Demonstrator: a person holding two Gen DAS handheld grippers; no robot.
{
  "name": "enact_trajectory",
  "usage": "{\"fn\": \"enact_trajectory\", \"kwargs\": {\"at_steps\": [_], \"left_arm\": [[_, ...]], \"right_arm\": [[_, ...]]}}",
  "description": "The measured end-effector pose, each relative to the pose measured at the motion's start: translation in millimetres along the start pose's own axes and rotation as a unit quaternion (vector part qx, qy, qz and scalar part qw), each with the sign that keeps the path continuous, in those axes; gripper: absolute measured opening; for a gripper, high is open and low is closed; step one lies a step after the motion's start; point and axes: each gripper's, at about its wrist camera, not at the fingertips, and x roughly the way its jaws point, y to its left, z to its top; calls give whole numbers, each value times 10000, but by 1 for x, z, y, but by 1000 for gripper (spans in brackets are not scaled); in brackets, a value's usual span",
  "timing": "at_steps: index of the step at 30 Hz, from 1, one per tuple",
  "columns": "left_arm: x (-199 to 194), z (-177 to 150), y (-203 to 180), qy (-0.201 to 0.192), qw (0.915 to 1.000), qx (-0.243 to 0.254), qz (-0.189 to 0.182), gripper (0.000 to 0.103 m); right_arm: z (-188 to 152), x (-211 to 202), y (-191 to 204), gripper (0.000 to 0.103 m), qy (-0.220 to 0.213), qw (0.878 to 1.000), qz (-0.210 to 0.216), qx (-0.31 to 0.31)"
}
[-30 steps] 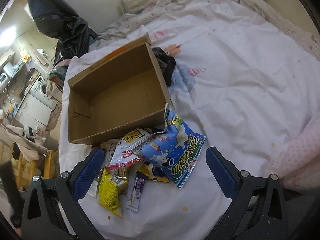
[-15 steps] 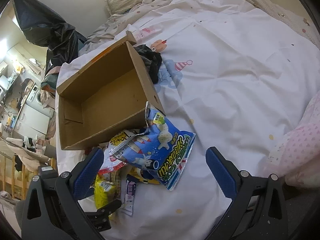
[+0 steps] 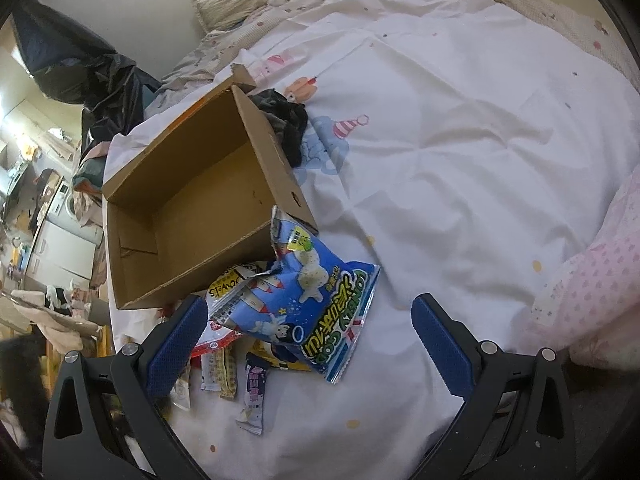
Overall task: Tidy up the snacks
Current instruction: 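Grasp the yellow chip bag with left gripper while right gripper grasps blue-and-white bag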
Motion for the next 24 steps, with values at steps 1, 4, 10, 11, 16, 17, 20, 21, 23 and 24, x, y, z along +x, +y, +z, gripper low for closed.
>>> {"fn": "enact_trajectory", "kwargs": {"at_steps": [1, 4, 10, 11, 16, 17, 20, 21, 23, 24], "left_arm": [[-9, -3, 5, -85, 9999, -57, 100, 39], [-14, 5, 26, -196, 9984, -249, 463, 39], [15, 8, 65, -224, 9951, -683, 685, 39], [17, 7, 67, -203, 9951, -728, 632, 39], [26, 0, 69, -161, 9951, -764, 600, 39], [28, 1, 66, -156, 9951, -784, 575, 39], [26, 1, 67, -185, 9952, -777, 558, 39], [26, 0, 67, -212, 9951, -781, 573, 39], [25, -1, 70, -231, 9948, -830, 541, 39], [25, -1, 71, -233, 9947, -856, 526, 39]], "right_arm": [[0, 1, 1, 103, 33, 10000, 1, -20], [-6, 14, 14, 103, 297, 9987, -170, -381], [-22, 48, 46, 103, 541, 9837, -966, -1416], [-22, 50, 48, 103, 527, 9832, -1004, -1433], [-14, 69, 50, 103, 401, 9837, -1154, -1321], [-14, 72, 50, 103, 402, 9840, -1169, -1283], [-11, 79, 44, 86, 430, 9848, -1288, -1087], [-9, 80, 40, 80, 448, 9856, -1284, -1007], [-7, 75, 28, 72, 428, 9885, -1259, -714], [-5, 71, 19, 65, 411, 9902, -1229, -529]]}}
